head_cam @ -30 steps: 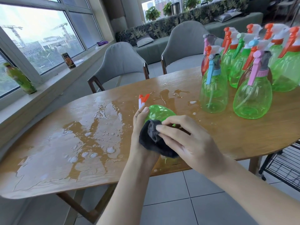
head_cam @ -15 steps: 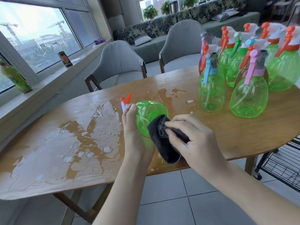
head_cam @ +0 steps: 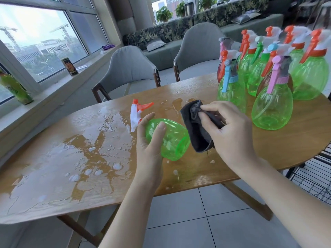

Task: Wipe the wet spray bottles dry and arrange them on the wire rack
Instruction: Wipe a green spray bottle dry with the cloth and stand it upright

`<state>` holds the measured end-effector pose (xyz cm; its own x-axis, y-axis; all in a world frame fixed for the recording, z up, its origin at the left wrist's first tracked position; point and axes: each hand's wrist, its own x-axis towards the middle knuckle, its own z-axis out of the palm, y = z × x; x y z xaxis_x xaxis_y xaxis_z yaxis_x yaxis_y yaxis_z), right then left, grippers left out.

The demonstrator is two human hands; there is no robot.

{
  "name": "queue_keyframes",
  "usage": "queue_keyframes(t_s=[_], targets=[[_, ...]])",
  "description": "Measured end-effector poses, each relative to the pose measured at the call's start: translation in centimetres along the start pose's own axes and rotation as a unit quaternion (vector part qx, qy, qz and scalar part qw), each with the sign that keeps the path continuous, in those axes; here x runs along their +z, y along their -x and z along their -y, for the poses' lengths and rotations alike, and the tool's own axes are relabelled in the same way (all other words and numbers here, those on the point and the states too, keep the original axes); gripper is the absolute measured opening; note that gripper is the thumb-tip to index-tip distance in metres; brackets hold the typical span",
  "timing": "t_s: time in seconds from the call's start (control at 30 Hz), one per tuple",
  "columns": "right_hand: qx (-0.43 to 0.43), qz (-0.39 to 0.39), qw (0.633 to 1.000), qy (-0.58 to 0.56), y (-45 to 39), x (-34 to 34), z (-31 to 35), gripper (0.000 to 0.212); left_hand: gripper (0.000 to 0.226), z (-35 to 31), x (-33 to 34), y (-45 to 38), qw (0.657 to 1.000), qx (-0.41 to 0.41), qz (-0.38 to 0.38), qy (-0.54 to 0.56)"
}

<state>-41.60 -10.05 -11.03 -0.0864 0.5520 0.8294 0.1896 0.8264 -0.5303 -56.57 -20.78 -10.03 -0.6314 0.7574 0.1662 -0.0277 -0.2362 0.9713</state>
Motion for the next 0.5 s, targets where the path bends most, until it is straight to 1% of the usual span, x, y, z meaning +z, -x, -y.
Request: queue_keyframes(t_s=[0.1,0.2,0.27,0.33,0.4,0.5], targets=[[0.044,-0.007,0.999,-0.012,-0.7,-0.3,-0.1,0.011,0.057,0.5,-1.4,-0.4,0.983,0.07,0.036,-0.165],[0.08,-0.005,0.996,-0.032,-1.2,-0.6,0.3,0.012,0.061,0.9,-2.1,-0.6,0.967,0.095,0.08,-0.222],[0.083,-0.004,0.995,-0.049,-1.7,-0.6,0.4,0.012,0.059,1.0,-2.1,-0.5,0.957,0.105,0.094,-0.254],[0.062,-0.008,0.997,-0.054,-2.0,-0.6,0.7,0.013,0.059,0.8,-1.9,-0.4,0.952,0.117,0.105,-0.263],[0.021,-0.018,0.998,-0.049,-2.3,-0.6,1.1,0.014,0.058,0.7,-1.7,-0.1,0.945,0.137,0.115,-0.274],[-0.039,-0.042,0.998,-0.014,-2.6,-0.4,1.1,0.015,0.062,0.9,-1.2,0.3,0.928,0.171,0.137,-0.3]])
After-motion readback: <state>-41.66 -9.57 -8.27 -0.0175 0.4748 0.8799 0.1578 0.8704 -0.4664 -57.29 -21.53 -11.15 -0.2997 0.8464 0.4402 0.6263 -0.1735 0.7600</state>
